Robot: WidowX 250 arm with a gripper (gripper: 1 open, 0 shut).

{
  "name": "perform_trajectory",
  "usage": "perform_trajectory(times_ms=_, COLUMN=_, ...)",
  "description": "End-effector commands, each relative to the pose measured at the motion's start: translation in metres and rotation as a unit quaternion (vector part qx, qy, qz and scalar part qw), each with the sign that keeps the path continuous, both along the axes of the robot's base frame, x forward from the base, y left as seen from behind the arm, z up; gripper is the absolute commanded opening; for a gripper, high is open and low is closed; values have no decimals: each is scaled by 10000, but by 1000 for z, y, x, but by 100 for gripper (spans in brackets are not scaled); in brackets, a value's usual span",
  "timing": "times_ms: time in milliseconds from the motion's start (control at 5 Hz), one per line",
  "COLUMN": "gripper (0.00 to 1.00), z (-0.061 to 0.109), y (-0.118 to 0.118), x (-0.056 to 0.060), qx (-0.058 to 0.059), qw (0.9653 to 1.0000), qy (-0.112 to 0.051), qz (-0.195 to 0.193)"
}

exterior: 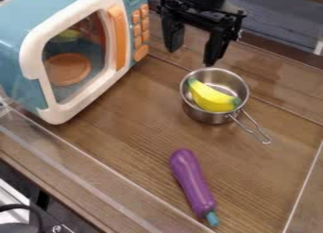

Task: Put the eggplant in the silver pot

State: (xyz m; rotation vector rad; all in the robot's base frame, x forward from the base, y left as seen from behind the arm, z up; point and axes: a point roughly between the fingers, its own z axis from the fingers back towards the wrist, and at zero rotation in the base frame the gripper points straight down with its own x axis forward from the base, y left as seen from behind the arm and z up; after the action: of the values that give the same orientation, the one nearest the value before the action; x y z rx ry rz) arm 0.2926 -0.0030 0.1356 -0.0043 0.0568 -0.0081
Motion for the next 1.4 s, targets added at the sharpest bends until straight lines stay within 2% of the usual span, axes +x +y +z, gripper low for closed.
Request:
perform_trajectory(times_ms=0, gripper=100, z=-22, y=-1, x=-19, qx=-30, qw=9968, qy=378, qz=709)
perform_trajectory(times_ms=200, gripper=100, z=-32, y=10, x=-48, qx=-144, qw=9844, qy=454, qz=1694)
perform_trajectory(times_ms=400, gripper=100, z=-30, y=10, x=-66, qx=-295, qw=9632, qy=336, qz=2649)
perform_trajectory(times_ms=600, gripper=100, z=-34, y=1, x=-67, qx=-364, qw=9627, qy=308, qz=2664)
perform_trajectory(times_ms=800, gripper=100, z=-37, y=-8, x=-67, qx=-417, qw=9663, qy=303, qz=2522)
perform_trajectory(times_ms=1000, gripper=100, z=-39, y=-1, x=-74, qx=-480, qw=9523, qy=269, qz=3001)
perform_trajectory(times_ms=1200, gripper=100, z=-39, y=7, x=-80, qx=-530, qw=9362, qy=237, qz=3467)
